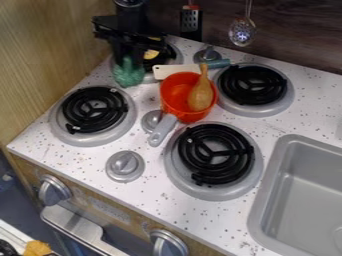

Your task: Put the broccoli in the orange pot

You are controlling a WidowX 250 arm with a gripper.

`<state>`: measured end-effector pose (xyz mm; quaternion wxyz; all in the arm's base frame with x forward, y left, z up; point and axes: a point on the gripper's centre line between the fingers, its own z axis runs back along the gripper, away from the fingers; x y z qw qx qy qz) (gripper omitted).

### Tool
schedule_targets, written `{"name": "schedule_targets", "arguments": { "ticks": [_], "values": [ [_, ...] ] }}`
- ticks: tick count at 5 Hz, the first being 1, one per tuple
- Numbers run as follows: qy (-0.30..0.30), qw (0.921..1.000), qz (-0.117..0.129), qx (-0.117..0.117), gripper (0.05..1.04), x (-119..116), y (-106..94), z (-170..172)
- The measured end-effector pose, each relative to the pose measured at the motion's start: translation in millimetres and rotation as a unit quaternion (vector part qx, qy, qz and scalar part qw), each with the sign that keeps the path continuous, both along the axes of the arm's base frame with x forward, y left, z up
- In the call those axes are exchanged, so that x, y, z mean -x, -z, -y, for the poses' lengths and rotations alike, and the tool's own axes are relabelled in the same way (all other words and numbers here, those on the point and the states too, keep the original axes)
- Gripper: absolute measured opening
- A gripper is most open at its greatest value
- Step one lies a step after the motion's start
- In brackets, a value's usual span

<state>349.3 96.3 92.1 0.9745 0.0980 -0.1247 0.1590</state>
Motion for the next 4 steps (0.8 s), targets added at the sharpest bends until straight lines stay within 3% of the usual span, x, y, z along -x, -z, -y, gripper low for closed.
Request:
{"name": "schedule_targets", "arguments": {
  "ticks": [1, 3, 4],
  "values": [
    [-0.009, 1.0000, -0.002, -0.002, 0.322, 0.4, -3.4, 25.9],
    [0.035, 0.9986, 0.038, -0.010, 0.322, -15.9, -6.4, 54.4],
    [0.042, 0.9976, 0.054, 0.004, 0.322, -21.3, -6.6, 59.6]
  ]
}}
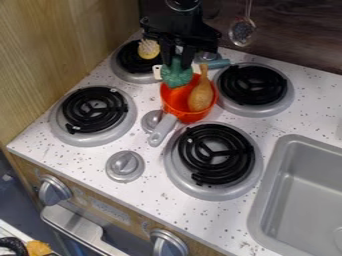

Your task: Put the broccoli in the orange pot

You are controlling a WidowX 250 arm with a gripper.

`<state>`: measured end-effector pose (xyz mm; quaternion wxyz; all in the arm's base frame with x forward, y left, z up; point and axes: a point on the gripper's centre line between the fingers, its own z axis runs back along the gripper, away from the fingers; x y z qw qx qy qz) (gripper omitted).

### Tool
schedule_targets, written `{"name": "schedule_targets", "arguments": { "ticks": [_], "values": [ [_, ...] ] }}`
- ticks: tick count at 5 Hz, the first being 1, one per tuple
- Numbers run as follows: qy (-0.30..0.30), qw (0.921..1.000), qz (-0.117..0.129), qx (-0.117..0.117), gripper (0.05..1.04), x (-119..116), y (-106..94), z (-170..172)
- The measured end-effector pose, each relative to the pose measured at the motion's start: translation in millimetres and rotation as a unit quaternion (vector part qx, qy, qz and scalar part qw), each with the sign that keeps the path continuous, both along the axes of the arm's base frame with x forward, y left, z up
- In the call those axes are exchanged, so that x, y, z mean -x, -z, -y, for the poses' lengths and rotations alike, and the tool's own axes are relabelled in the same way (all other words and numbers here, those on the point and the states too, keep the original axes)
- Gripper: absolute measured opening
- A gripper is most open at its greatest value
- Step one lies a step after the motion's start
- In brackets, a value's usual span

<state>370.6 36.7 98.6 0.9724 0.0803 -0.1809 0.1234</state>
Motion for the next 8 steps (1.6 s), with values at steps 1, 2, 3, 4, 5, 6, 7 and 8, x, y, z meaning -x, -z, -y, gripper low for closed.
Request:
{"name": "schedule_targets", "arguments": {
  "ticks": [1, 2, 3, 4, 5, 6, 7, 8],
  "values": [
    [0.012, 0.9997, -0.019, 0.010, 0.322, 0.9, 12.8, 3.0],
    [0.017, 0.9994, -0.023, 0.020, 0.322, -2.2, 17.9, 0.6],
    [0.021, 0.9988, -0.033, 0.029, 0.322, -1.9, 25.6, 0.8],
    [0.020, 0.9988, -0.031, 0.031, 0.402, -2.4, 25.9, 1.4],
    [0.026, 0.9984, -0.034, 0.037, 0.675, -5.0, 28.4, 1.5],
    [0.028, 0.9983, -0.038, 0.035, 0.956, -3.7, 28.6, -3.9],
    [0.027, 0.9983, -0.042, 0.032, 1.000, -5.1, 23.7, -5.2],
    [0.030, 0.9984, -0.041, 0.025, 1.000, -11.5, 15.1, -3.1]
  ]
}}
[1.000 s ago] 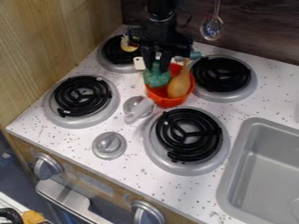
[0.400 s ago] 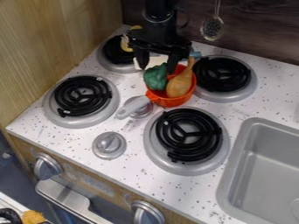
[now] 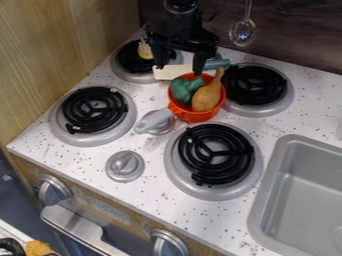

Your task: Put the broccoli in the orange pot

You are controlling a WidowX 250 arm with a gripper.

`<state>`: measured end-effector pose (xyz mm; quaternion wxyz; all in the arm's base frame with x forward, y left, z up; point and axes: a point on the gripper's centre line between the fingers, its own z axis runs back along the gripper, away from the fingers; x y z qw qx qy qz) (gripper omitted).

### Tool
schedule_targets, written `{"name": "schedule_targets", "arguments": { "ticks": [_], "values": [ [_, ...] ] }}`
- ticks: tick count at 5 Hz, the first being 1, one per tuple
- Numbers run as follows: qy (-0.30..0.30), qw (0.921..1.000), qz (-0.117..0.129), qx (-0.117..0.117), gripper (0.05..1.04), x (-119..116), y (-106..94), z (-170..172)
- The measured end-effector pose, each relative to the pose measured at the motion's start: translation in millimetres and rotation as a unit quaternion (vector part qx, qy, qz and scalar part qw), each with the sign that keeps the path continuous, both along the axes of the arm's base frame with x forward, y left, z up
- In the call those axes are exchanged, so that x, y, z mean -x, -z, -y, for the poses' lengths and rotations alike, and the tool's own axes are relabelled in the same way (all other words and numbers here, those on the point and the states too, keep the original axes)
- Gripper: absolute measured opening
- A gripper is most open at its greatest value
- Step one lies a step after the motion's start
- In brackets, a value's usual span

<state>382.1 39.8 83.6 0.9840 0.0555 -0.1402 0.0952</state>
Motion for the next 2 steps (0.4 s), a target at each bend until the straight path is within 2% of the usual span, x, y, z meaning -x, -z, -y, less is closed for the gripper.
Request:
{"name": "schedule_targets", "arguments": {
  "ticks": [2],
  "values": [
    [-0.010, 0.9996, -0.022, -0.016, 1.000, 0.5, -13.9, 12.5]
  ]
}}
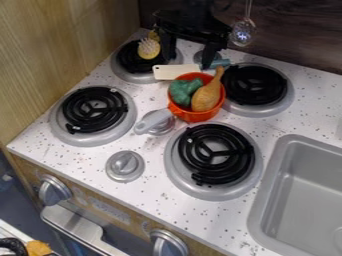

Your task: Put the broccoli in the orange pot

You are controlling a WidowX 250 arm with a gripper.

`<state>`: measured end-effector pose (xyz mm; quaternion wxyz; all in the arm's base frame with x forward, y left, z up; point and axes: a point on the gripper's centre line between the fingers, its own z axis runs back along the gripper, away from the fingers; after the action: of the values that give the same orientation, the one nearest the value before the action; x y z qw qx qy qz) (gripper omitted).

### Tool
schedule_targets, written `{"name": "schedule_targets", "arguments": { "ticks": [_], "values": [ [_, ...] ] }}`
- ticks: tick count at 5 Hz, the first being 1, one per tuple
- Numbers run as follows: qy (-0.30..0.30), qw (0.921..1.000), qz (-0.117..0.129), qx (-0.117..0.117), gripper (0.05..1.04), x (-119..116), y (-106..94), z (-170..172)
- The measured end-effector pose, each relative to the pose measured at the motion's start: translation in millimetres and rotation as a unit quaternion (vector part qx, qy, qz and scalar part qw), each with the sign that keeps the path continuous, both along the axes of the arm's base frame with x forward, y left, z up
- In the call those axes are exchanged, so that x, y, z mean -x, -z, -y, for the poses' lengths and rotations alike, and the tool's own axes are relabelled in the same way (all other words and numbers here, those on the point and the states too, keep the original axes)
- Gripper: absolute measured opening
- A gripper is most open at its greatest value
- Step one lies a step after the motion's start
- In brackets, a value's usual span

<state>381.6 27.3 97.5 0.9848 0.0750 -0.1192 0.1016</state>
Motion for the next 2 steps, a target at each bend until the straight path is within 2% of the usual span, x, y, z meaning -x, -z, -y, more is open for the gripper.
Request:
{"name": "schedule_targets", "arguments": {
  "ticks": [2],
  "values": [
    [-0.019, 0.9997, 0.003, 0.015, 1.000, 8.2, 3.4, 3.2]
  ]
}}
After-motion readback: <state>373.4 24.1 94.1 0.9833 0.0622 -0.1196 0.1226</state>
